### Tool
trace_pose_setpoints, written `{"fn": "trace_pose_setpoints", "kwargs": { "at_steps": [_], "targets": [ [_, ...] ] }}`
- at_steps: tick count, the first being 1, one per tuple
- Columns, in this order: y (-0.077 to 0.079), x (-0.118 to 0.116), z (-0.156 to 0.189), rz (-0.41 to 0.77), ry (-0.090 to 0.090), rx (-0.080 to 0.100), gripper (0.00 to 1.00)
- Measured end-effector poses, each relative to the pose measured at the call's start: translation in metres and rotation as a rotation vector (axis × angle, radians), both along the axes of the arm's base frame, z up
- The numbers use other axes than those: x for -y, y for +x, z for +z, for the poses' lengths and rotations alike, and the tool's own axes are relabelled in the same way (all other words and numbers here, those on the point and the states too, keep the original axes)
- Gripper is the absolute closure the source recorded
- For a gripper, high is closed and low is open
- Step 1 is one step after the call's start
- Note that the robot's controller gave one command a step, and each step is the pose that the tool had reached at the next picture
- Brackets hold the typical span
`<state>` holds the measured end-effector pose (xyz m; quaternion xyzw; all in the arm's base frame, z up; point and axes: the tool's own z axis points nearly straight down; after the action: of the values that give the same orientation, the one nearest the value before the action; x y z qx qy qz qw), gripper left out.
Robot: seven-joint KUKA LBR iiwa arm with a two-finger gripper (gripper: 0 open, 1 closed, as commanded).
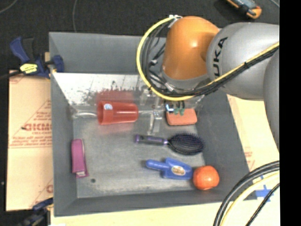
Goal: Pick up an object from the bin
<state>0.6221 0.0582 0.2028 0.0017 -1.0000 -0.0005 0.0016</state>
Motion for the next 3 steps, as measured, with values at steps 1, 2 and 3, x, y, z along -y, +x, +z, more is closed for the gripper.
{"fn": "trace_pose_setpoints", "kwargs": {
  "at_steps": [1,2,3],
  "targets": [
    [0.002,0.0,0.004,-0.001,0.001,0.008,0.0],
    [0.016,-0.06,-0.1,0.209,-0.001,0.021,0.0],
    [0.013,-0.054,-0.089,0.231,0.0,0.016,0.0]
  ]
}}
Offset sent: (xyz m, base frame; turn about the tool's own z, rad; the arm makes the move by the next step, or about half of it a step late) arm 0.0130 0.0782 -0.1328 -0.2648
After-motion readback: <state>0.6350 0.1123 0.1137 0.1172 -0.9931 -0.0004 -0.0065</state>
